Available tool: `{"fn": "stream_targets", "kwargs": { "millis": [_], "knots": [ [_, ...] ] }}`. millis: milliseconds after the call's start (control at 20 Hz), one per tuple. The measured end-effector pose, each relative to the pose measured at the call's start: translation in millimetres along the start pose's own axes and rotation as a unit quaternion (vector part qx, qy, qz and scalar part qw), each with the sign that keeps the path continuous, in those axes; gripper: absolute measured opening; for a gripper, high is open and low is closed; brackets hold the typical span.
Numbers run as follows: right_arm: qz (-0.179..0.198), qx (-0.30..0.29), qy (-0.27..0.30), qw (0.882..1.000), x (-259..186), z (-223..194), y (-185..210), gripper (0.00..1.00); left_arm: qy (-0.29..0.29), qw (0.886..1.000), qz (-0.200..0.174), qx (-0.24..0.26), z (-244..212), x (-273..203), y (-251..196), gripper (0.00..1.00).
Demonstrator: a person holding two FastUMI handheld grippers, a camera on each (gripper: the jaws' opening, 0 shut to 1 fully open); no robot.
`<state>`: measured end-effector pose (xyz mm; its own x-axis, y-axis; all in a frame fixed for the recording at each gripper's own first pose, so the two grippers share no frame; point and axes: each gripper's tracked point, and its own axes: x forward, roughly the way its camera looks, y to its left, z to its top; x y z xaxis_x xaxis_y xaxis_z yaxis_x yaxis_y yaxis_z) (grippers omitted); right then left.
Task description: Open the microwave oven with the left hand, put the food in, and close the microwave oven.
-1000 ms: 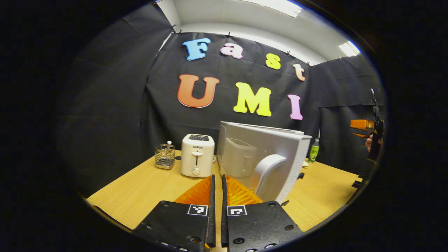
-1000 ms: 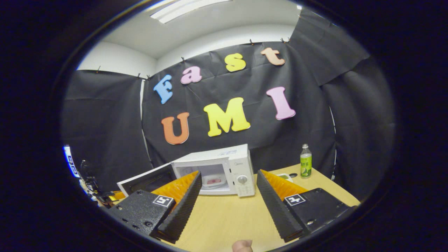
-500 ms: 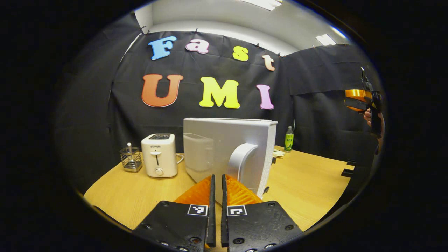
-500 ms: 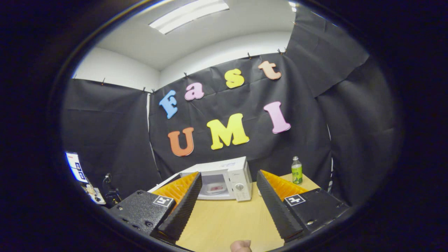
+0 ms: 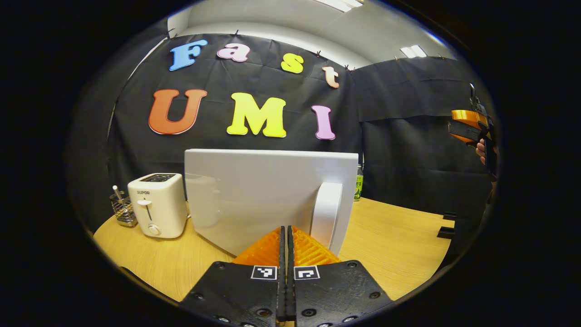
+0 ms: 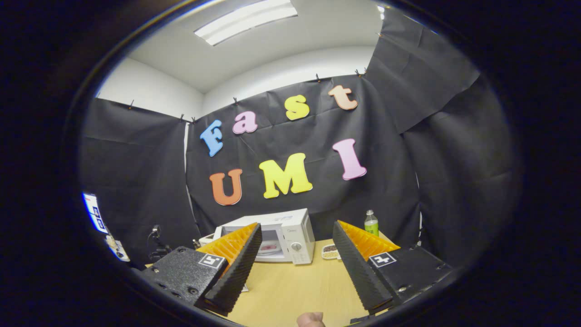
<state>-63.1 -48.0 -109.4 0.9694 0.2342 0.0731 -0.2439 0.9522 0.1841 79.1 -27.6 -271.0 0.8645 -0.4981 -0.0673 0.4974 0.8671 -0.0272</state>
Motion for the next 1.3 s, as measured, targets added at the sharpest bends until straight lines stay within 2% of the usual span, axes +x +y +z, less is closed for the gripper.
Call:
{"fn": "stream_targets", "kwargs": {
  "millis": [300,350,500,800,1100,1150,1200,1300],
  "knots": [
    [-0.009,0.002,0.014,1.000,7,-14,-20,1.00,-0.002,1.000,-0.025,-0.005,5,61,-25,0.00],
    [-0.008,0.005,0.016,1.000,9,-15,-22,0.91,-0.001,1.000,-0.026,-0.003,6,73,-28,0.00],
    [-0.010,0.010,0.021,1.000,18,-21,-27,0.90,-0.001,1.000,-0.027,-0.008,10,109,-33,0.00],
    [-0.013,0.016,0.029,0.999,25,-33,-47,0.91,0.006,1.000,-0.005,-0.004,16,170,-32,0.00],
    [-0.023,0.004,0.031,0.999,45,-45,-75,0.90,0.017,1.000,0.015,-0.003,10,212,-19,0.00],
    [-0.028,-0.001,0.032,0.999,49,-50,-82,0.91,0.019,1.000,0.018,0.002,8,217,-17,0.00],
    [-0.032,-0.004,0.036,0.999,53,-55,-88,1.00,0.022,0.999,0.022,0.008,5,222,-14,0.00],
    [-0.032,-0.001,0.045,0.998,58,-64,-94,1.00,0.031,0.999,0.035,0.016,-1,231,-8,0.00]
  ]
}}
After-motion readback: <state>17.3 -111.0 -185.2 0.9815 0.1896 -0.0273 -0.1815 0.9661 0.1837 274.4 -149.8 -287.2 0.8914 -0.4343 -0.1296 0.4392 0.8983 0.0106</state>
